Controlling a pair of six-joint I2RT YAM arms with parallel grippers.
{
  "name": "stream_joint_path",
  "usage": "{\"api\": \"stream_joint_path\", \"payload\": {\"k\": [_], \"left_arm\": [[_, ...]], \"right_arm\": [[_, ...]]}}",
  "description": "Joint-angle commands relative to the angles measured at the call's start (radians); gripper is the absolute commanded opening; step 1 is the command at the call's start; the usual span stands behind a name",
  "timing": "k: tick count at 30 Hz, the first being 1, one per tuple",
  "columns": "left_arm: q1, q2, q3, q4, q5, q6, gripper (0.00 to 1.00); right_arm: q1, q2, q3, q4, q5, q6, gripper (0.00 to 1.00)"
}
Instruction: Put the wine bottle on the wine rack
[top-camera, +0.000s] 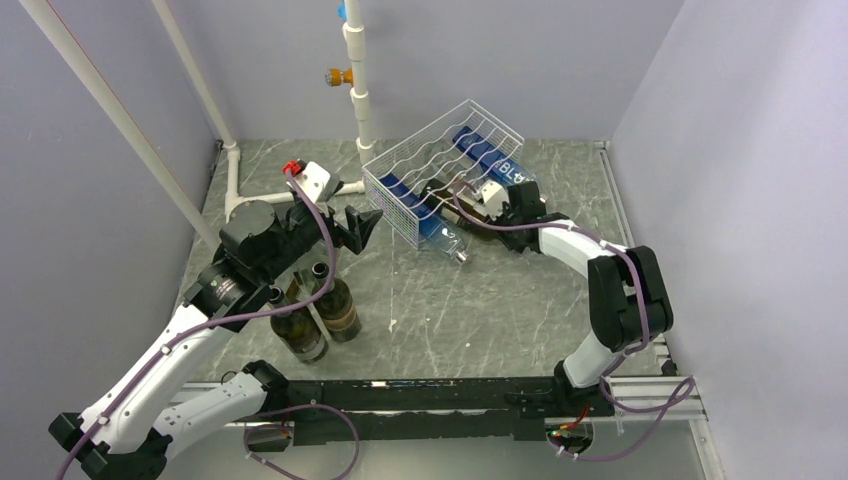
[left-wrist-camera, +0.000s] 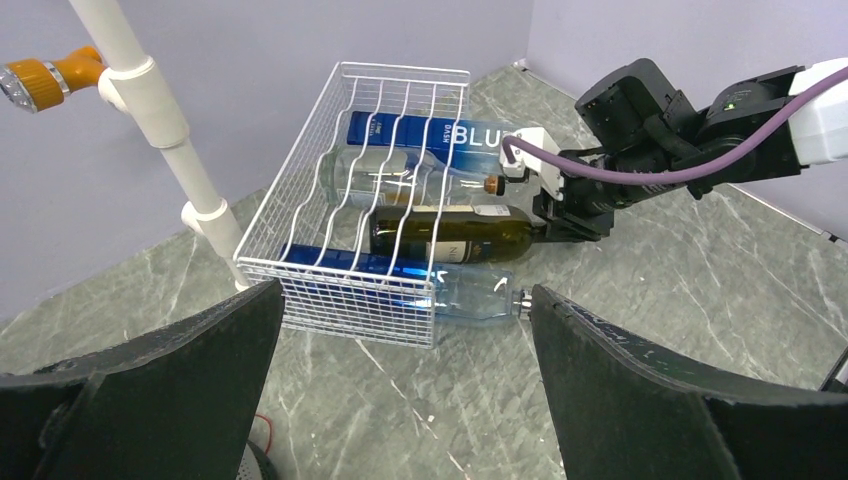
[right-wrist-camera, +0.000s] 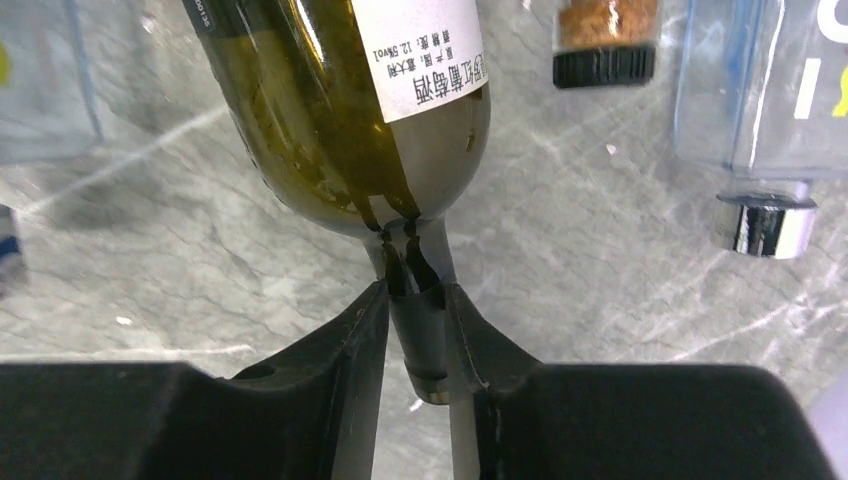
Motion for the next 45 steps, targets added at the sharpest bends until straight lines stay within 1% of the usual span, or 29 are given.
{"api": "stream_joint_path", "payload": {"k": [1,12,16,20,23,25,30,35,42,45], "left_arm": [[-0.003,-0.009,0.016,0.029,-0.012,-0.001,0.99],[-0.003,-0.014,0.019,0.029,0.000,-0.001,0.99],[-0.003,-0.013,0.023,0.028,0.006,-0.001,0.99],[-0.003,-0.017,0.018,0.029,-0.001,-0.001,0.99],[-0.003,-0.014,0.015,0.029,-0.014,-0.001,0.99],[-0.003,-0.010,0.016,0.028,-0.021,0.016,0.99],[-0.003,-0.008,0.015,0.029,-0.019,0.032,0.99],[-0.003,-0.004,0.021,0.028,0.000,0.026,0.99],[-0.002,-0.008,0.023,0.025,0.000,0.026,0.99],[0.000,-0.009,0.023,0.027,-0.003,0.027,0.99]], "right_arm": [[0.019,0.038,0.066,-0.010,-0.101,0.113,0.28],[0.037,0.149,0.194,-0.041,-0.107,0.293,0.28],[0.044,0.168,0.210,-0.021,-0.105,0.343,0.29],[0.049,0.179,0.219,0.011,-0.148,0.383,0.30],[0.058,0.190,0.236,-0.001,-0.177,0.389,0.30],[0.065,0.185,0.233,0.007,-0.169,0.397,0.32],[0.071,0.184,0.225,0.071,-0.170,0.459,0.33],[0.087,0.223,0.251,0.125,-0.175,0.514,0.34],[0.093,0.231,0.275,0.122,-0.134,0.517,0.38],[0.095,0.205,0.255,0.107,-0.115,0.507,0.41]]}}
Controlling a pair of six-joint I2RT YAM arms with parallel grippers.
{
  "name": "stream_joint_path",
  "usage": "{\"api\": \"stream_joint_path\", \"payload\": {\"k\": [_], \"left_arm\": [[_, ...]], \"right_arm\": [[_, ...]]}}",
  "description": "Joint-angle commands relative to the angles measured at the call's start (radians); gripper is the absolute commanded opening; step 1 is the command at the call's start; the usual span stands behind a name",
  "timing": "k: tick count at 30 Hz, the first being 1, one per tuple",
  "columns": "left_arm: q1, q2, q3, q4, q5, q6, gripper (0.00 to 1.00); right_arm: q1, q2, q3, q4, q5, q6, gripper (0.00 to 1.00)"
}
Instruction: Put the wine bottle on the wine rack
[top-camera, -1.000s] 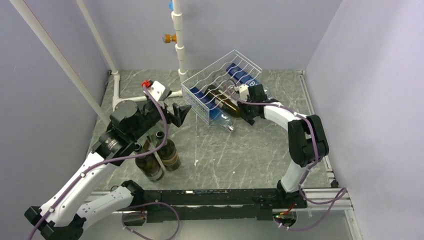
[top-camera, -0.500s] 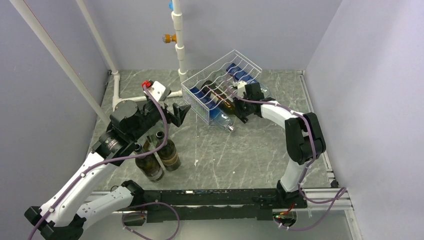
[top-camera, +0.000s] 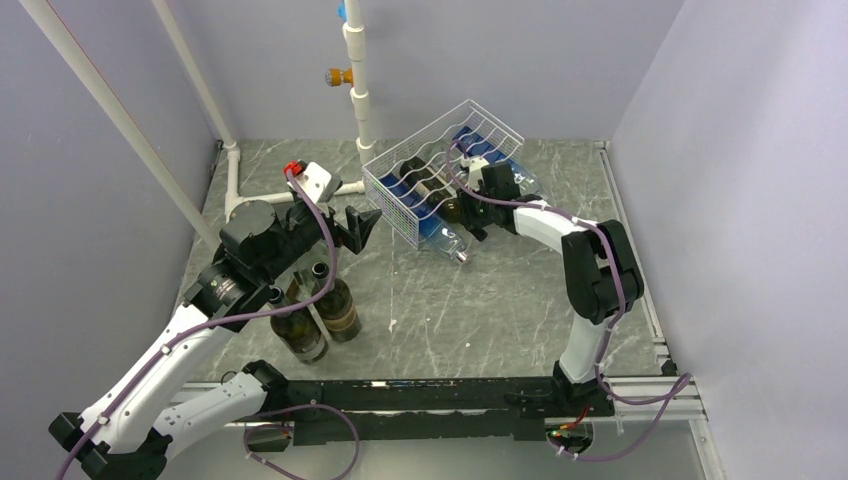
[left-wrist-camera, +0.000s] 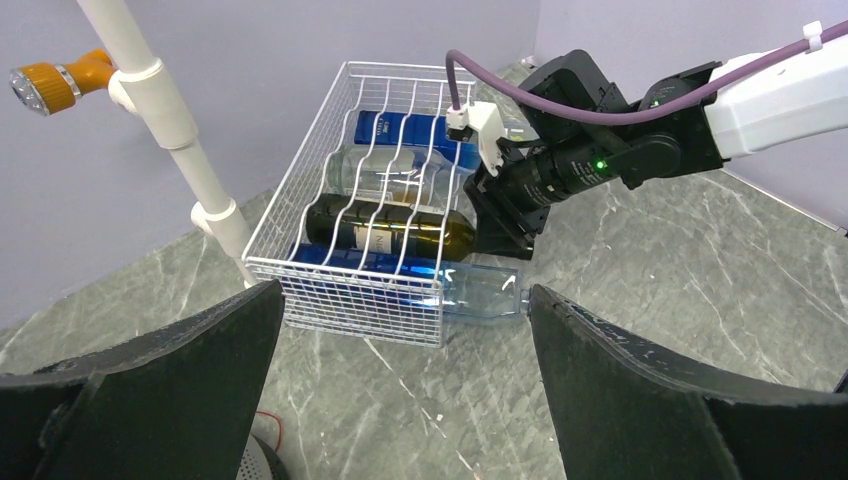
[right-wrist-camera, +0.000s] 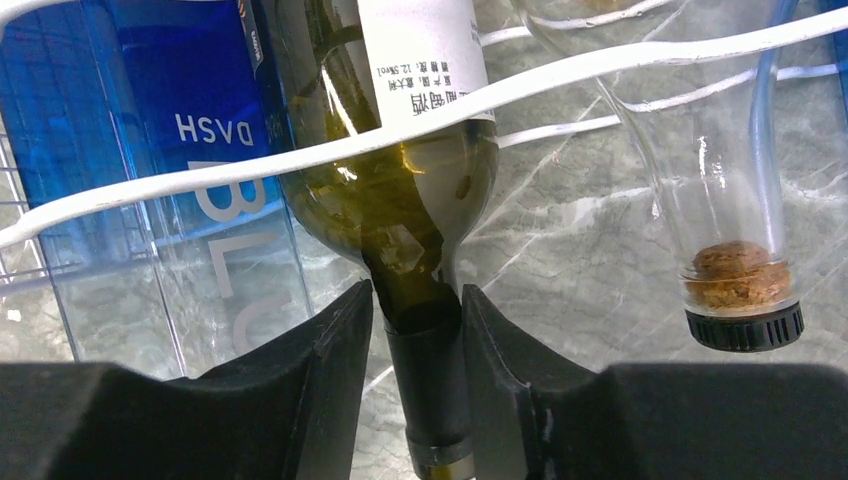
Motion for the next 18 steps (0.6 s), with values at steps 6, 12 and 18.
{"api": "stream_joint_path", "payload": {"k": [6,12,18], "left_arm": [[0.006,-0.016,0.023,0.029,0.009,0.005,0.99],[0.006,-0.032,0.016,0.028,-0.024,0.015,0.99],[0.006,-0.071,0.014,0.030,-0.034,0.018,0.99]], "right_arm": [[0.008,-0.151,-0.084,-0.013,0.065,-0.031,0.57],[0.008,-0.292,-0.140,-0.069,0.076,-0.077,0.70],[0.020,-0.435,-0.183,-0.040,-0.027,-0.107,0.99]]}}
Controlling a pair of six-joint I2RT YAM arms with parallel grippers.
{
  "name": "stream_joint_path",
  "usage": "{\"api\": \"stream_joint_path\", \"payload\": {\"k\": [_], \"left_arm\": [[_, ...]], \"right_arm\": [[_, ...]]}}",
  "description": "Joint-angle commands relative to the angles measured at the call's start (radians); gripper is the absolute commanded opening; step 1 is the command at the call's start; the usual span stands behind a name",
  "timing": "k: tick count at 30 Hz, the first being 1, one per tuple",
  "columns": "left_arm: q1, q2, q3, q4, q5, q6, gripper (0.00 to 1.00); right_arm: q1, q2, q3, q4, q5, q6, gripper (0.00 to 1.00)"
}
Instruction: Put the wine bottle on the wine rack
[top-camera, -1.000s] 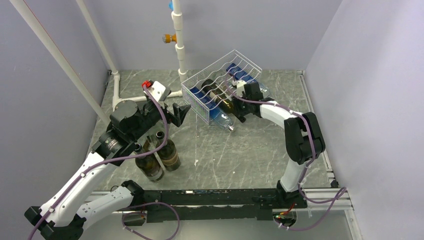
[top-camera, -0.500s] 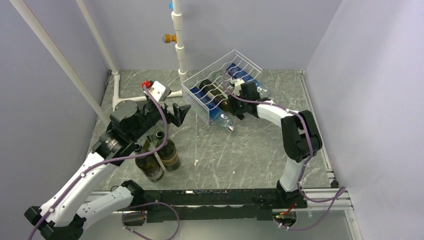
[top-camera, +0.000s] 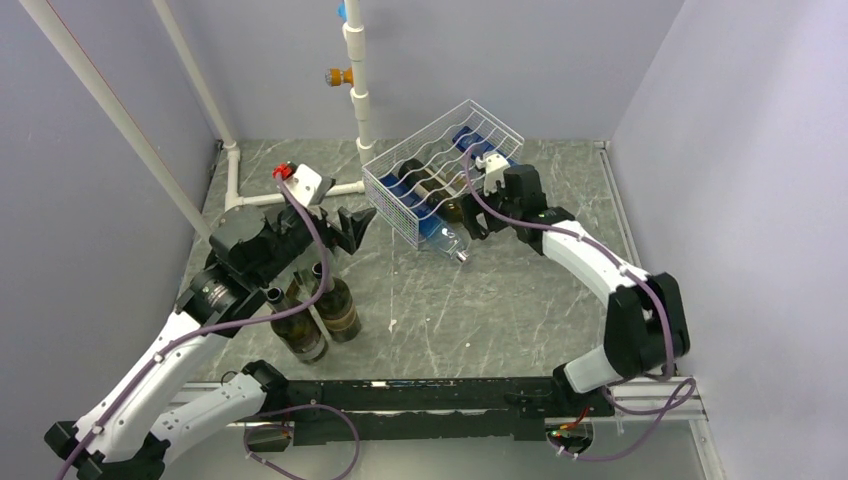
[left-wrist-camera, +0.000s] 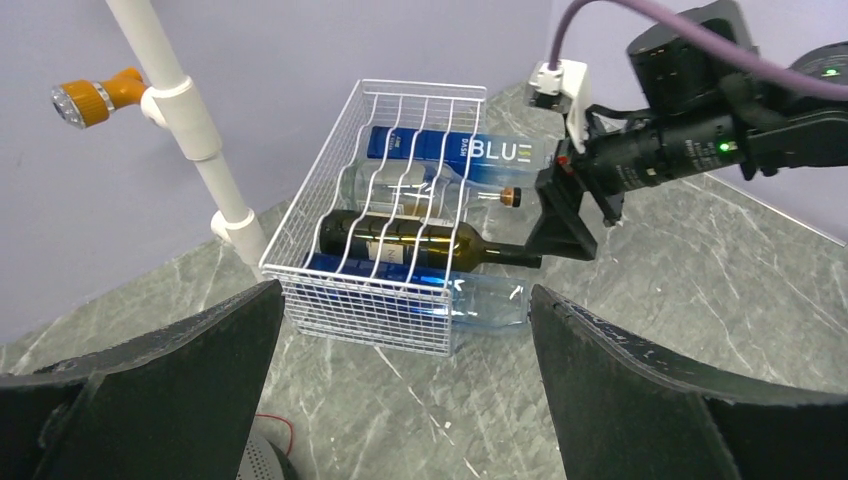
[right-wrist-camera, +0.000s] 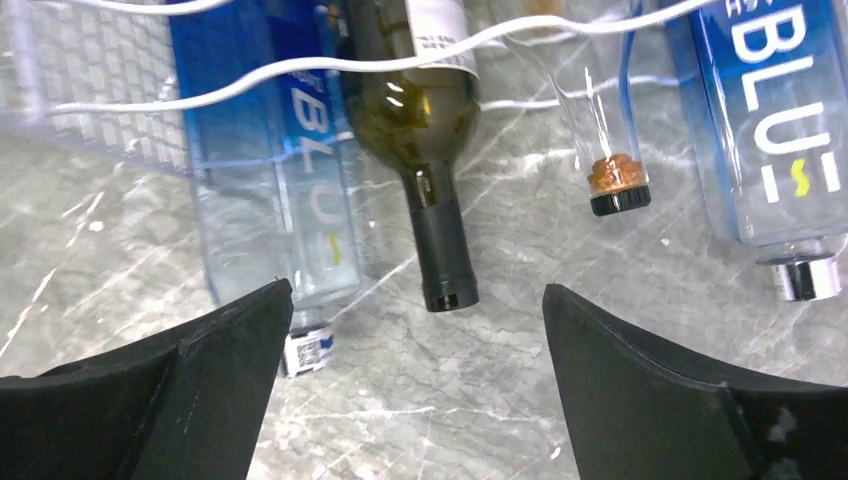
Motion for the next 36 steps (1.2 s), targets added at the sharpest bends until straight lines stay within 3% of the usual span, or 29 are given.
{"api": "stream_joint_path", "payload": {"k": [1,4,6,9,11,13,18,29,36], "left_arm": [[0.003,-0.050,0.014,0.033,-0.018,0.008,0.99],[0.005,-0.079,0.013,0.039,-0.018,-0.002,0.99],[0.005,-0.101,0.005,0.050,-0.018,-0.007,0.99],[0.007,-0.124,-0.006,0.059,-0.059,-0.009,0.99],[0.009,-0.139,-0.017,0.069,-0.085,-0.007,0.99],[0.011,-0.149,-0.025,0.076,-0.117,-0.005,0.99],[0.019,-0.178,-0.047,0.098,-0.176,0.003,0.99],[0.024,-0.172,-0.072,0.110,-0.285,0.030,0.99],[0.026,-0.189,-0.081,0.122,-0.304,0.018,0.99]], "right_arm": [[0.014,-0.129,-0.058,0.063,-0.105,-0.028,1.00],[0.036,-0.170,-0.062,0.094,-0.093,0.042,1.00],[0.039,-0.145,0.004,0.015,-0.080,0.163,1.00],[0.040,-0.079,0.172,-0.179,-0.204,0.221,1.00],[0.042,-0.066,0.206,-0.220,-0.310,0.221,1.00],[0.047,-0.091,0.176,-0.162,-0.415,0.228,1.00],[0.154,-0.119,0.138,-0.010,-0.480,0.305,1.00],[0.628,-0.058,0.245,0.123,-0.020,0.227,0.93],[0.787,-0.006,0.293,0.187,0.202,0.203,0.90]]}}
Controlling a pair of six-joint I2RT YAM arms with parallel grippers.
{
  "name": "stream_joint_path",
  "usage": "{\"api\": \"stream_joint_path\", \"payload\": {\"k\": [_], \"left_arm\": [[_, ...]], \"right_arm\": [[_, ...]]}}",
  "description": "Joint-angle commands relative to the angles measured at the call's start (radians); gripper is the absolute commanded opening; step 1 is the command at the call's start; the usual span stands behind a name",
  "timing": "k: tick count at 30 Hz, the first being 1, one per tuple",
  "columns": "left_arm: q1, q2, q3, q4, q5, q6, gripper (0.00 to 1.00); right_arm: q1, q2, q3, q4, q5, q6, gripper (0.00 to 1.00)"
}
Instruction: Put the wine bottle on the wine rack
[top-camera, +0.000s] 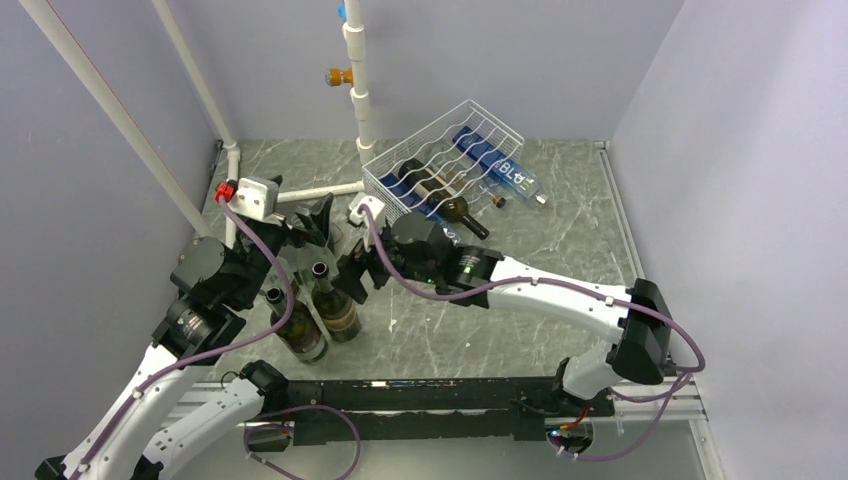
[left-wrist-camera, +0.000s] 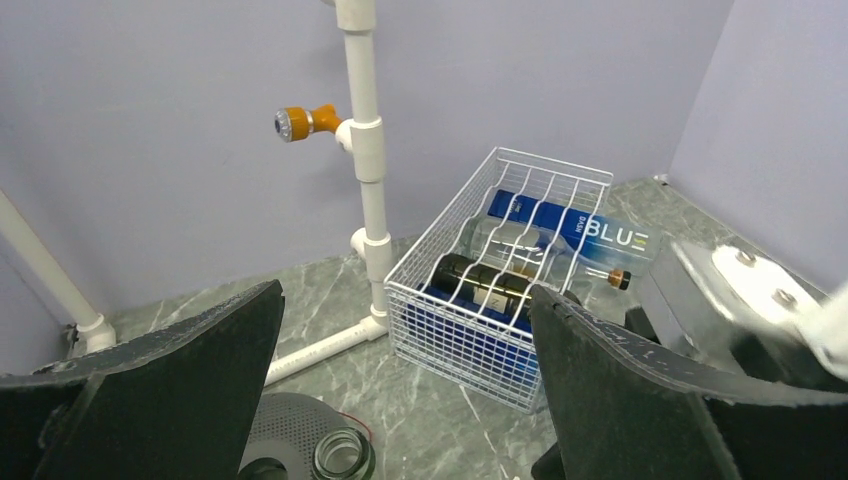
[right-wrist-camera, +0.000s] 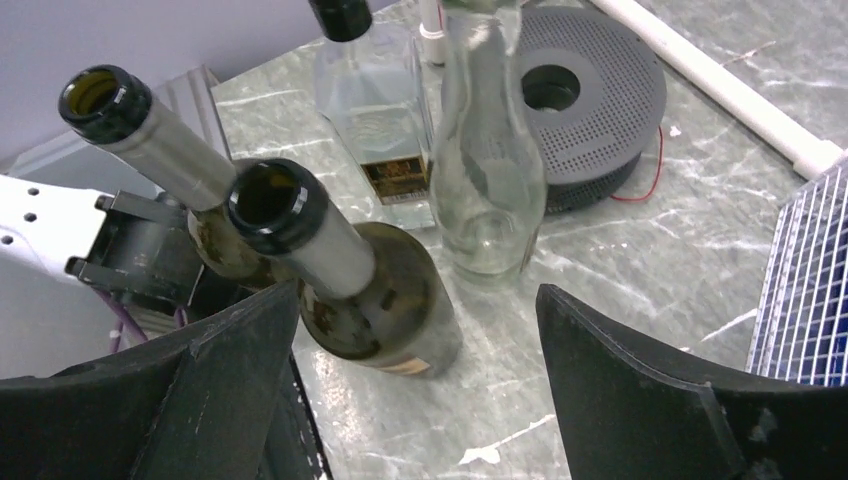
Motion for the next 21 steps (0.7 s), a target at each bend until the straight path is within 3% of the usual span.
{"api": "stream_joint_path", "payload": {"k": [1,21], "left_arm": [[0.007,-0.016,-0.005,0.046,-0.037,0.000,0.99],[0.018,-0.005,-0.012,0.048,-0.078,-0.006,0.98]], "right_arm": [[0.067,0.027,0.075,0.085,0.190,-0.038,0.89],[0.117,0.102,0.116,0.137,0.195,0.030,0.76]]}}
